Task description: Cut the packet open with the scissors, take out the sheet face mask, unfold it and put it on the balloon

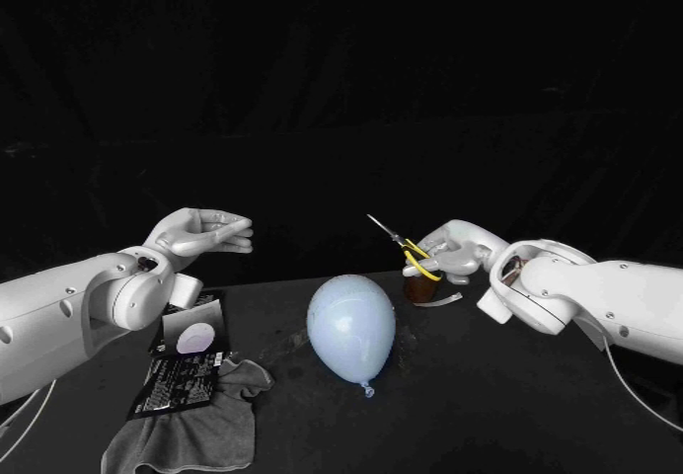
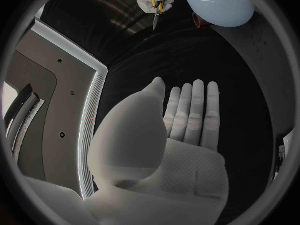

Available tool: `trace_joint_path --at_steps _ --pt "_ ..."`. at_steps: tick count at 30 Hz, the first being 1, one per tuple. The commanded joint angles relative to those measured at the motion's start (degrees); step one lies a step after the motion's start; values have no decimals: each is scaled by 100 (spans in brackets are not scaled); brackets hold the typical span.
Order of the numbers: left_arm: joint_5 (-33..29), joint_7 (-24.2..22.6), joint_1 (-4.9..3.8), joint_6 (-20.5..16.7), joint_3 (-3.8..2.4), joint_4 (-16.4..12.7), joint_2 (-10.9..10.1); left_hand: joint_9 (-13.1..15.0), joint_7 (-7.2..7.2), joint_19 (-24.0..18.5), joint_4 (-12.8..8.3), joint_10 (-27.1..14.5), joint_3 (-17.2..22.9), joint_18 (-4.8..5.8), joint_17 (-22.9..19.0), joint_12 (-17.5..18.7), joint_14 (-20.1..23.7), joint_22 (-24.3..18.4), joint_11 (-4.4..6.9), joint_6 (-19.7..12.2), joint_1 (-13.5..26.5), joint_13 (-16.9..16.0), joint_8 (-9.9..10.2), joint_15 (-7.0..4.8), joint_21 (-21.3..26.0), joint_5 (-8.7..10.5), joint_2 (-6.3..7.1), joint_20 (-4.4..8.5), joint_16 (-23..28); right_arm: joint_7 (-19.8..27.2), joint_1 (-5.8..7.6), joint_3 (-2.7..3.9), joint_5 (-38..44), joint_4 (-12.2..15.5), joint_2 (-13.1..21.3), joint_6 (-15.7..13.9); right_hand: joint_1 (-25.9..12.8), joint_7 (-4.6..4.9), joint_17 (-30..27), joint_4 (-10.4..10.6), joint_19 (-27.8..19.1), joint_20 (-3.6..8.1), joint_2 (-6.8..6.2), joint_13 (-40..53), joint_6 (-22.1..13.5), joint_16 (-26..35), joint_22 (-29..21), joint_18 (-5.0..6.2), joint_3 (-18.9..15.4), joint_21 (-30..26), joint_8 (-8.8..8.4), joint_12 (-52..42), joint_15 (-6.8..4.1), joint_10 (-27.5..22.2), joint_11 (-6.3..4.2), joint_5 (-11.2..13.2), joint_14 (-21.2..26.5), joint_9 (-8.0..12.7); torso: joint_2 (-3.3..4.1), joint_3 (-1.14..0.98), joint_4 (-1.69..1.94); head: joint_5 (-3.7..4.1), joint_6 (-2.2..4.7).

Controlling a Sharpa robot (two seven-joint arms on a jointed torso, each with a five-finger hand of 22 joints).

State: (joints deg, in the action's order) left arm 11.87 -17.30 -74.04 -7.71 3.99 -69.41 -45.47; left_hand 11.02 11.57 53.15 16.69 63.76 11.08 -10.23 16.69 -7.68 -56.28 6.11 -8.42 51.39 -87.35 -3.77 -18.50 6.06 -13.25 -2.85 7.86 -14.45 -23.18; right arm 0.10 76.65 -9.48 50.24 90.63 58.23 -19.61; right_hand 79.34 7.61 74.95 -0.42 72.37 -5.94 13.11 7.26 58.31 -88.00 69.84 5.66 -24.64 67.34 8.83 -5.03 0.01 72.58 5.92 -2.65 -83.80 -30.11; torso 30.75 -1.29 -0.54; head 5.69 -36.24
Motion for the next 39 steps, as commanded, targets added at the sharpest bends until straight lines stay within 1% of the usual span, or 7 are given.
trace_joint_path --at_steps 1,10,14,19,25,31,39 --pt "-137 206 -126 422 -8 167 94 -10 17 47 1 63 -32 -35 -30 64 -27 -32 -8 22 189 3 35 16 51 5 -13 -4 98 -518 134 6 1605 -153 -173 474 365 -1 550 17 47 9 351 -3 53 -26 22 51 -83 41 16 22 -21 265 -226 -14 -420 -7 8 -1 4 16 20" --pt "18 369 -497 671 -10 596 311 -15 42 -74 -6 85 -135 -24 -140 208 174 -152 -46 18 348 2 93 97 209 7 -26 -70 438 -808 505 7 3084 -469 -719 644 358 -19 624 45 209 24 338 3 104 -41 194 -1 -150 231 26 29 -26 321 -240 -14 -439 -14 6 0 5 0 49" --pt "187 452 -729 841 -10 888 491 -17 54 -139 1 75 -216 -25 -185 269 257 -195 -66 3 470 1 122 131 274 7 -54 -109 571 -931 601 3 3722 -628 -1050 785 358 -38 705 70 314 36 341 8 151 -56 303 -34 -176 352 38 30 -37 372 -255 -16 -458 -22 5 2 7 -17 52" --pt "493 522 -912 1005 -10 1197 767 -15 49 -200 -2 78 -307 -25 -220 319 308 -221 -71 -8 528 -2 144 153 330 8 -58 -141 681 -1061 634 -4 4139 -819 -1373 789 414 -71 766 80 381 50 366 10 202 -69 366 -53 -158 420 48 39 -65 426 -284 -17 -471 -30 13 3 10 -51 72" --pt "871 564 -996 1152 -13 1560 1130 -11 44 -246 -8 84 -354 -23 -245 345 354 -230 -74 -9 519 -3 153 167 370 8 -68 -160 758 -1176 645 -7 4439 -1105 -1777 688 737 -131 862 65 463 92 392 -19 274 -89 440 -75 102 494 40 102 -118 492 -337 -21 -492 -29 16 -3 3 -112 62" --pt "1228 528 -1017 1214 -21 1915 1451 -8 33 -313 -12 74 -401 -17 -273 376 404 -237 -75 -18 480 -2 167 183 424 8 -73 -183 842 -1204 639 -9 4680 -1358 -2136 642 848 -142 876 88 497 104 387 -45 290 -92 473 -85 211 525 22 130 -129 509 -347 -21 -494 -22 20 1 10 -199 47" --pt "2134 602 -1030 1522 -31 2072 1775 -6 48 -529 -5 -49 -588 16 -351 416 540 -235 -115 -74 467 9 230 239 582 9 -81 -216 1060 -1251 627 -14 5122 -1479 -2451 539 918 -147 886 102 516 110 387 -64 298 -94 493 -91 285 542 9 139 -134 514 -351 -21 -496 -18 3 7 7 -304 39"
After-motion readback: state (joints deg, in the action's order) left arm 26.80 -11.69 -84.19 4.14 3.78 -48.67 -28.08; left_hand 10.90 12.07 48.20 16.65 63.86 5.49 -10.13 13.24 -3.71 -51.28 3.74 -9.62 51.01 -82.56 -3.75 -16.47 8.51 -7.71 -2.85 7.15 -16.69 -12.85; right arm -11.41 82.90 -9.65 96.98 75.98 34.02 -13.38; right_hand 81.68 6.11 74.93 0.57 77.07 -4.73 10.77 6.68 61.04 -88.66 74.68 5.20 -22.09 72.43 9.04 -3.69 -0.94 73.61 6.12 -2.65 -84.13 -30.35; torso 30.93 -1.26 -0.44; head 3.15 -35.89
